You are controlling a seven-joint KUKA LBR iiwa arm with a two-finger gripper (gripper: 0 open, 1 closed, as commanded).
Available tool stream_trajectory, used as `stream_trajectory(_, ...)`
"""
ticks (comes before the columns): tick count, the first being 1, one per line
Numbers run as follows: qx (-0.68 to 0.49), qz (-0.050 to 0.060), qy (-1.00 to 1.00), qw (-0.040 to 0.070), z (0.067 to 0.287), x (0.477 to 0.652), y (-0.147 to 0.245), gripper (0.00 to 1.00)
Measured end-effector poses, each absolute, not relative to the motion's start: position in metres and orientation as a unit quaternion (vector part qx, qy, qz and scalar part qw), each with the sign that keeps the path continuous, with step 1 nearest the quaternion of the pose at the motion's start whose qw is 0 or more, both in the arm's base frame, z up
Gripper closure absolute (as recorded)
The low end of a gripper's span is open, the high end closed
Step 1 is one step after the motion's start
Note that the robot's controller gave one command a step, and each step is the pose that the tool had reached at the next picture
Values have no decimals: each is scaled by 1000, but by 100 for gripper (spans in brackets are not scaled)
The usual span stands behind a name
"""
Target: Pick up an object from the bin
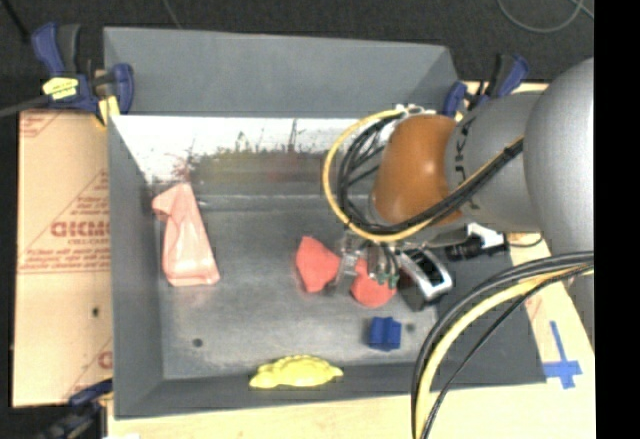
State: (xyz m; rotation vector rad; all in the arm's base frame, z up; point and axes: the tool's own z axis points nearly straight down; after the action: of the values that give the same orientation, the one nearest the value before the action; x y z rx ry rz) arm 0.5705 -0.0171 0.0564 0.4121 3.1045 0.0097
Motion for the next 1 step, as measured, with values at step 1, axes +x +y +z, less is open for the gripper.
stream_trajectory(1,132,3,991,5,58,571,-18,100)
